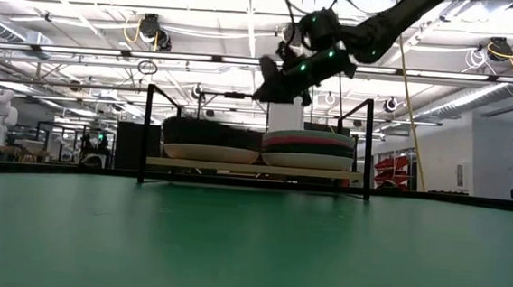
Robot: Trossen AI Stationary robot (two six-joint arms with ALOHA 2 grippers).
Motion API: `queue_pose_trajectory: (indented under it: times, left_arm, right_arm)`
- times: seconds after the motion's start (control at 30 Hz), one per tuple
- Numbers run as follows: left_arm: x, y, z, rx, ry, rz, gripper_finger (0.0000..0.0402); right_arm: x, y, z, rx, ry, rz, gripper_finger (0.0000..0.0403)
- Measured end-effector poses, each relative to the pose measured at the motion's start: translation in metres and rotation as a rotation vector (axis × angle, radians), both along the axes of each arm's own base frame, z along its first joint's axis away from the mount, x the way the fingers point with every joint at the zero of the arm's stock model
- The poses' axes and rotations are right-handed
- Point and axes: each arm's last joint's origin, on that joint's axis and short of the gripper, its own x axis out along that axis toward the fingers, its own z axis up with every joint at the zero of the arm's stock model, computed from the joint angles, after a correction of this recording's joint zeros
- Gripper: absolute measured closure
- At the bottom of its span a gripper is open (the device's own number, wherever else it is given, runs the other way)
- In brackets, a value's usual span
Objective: Place and stack plates onto a shelf
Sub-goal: Stack the right black plate on top of the orange plate on the shelf, then stack the black plate on top of the black plate on the shelf
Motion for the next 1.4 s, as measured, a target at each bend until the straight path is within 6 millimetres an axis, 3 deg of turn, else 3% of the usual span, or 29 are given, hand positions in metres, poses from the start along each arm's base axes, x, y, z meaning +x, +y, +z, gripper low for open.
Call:
queue_pose_trajectory:
  times: [0.2,0.3,0.43,0.7,0.9,1.07,1.27,1.4]
  left_arm:
    - [0.002,0.004,0.000,-0.011,0.000,0.017,0.0287]
    - [0.002,0.005,-0.001,-0.022,0.009,0.045,0.0287]
    - [0.003,0.007,-0.009,-0.015,0.137,0.150,0.0287]
    - [0.002,0.017,-0.003,-0.123,0.583,0.320,0.0287]
    - [-0.006,0.011,-0.018,-0.373,1.010,0.251,0.0287]
    - [-0.018,-0.005,-0.048,-0.404,1.360,0.113,0.0287]
    - [-0.035,-0.007,-0.083,-0.602,1.596,0.080,0.0287]
    - [-0.041,-0.005,-0.093,-0.619,1.650,0.061,0.0287]
  right_arm:
    - [-0.022,0.026,0.057,-0.098,-0.049,0.154,0.0259]
    - [-0.043,0.050,0.087,-0.137,-0.062,0.271,0.0258]
    - [-0.078,0.092,0.104,-0.214,-0.088,0.395,0.0263]
    - [-0.148,0.163,0.078,-0.221,-0.272,0.552,0.0268]
    - [-0.182,0.201,0.048,-0.188,-0.444,0.690,0.0268]
    - [-0.191,0.216,0.026,-0.216,-0.436,0.679,0.0268]
    - [-0.190,0.225,0.011,-0.218,-0.380,0.721,0.0268]
    - [-0.191,0.229,0.011,-0.247,-0.377,0.744,0.0268]
